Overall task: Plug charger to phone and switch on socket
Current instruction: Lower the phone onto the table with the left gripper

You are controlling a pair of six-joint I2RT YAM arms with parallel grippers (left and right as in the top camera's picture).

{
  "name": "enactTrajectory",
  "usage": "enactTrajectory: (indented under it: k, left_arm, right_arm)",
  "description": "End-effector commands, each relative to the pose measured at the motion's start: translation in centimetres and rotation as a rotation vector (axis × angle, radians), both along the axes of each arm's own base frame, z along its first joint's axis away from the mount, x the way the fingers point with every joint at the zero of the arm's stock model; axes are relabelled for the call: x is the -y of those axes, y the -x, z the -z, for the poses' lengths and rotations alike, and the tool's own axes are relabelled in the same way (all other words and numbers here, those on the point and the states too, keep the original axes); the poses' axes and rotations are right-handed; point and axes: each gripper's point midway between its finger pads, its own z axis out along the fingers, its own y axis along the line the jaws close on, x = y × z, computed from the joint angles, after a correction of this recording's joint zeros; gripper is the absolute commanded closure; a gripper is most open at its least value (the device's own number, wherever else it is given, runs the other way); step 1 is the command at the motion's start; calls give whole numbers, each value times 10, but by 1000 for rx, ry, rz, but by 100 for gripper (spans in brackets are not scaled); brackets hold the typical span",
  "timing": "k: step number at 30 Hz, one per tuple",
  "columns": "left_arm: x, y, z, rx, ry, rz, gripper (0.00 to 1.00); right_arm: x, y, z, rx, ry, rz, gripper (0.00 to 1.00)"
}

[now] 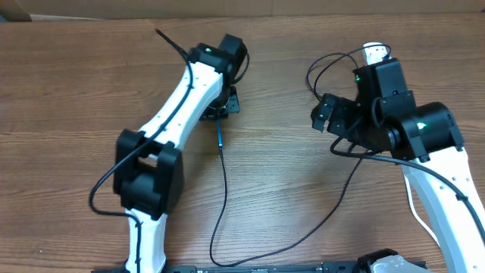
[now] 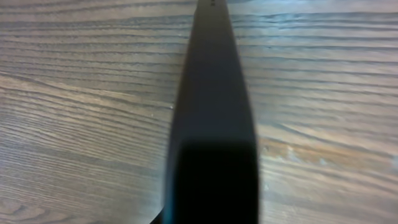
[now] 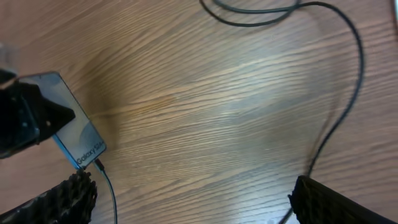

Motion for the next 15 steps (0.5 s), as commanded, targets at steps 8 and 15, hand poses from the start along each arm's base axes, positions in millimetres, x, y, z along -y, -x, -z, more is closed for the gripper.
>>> enactTrajectory:
  k: [8, 15]
  left_arm:
    - [2, -11, 17, 49, -94, -27, 96]
    - [7, -9, 18, 34, -64, -27, 96]
  right_arm:
    - [12, -2, -8, 20, 15, 30, 0]
    - [12, -2, -7, 17, 15, 30, 0]
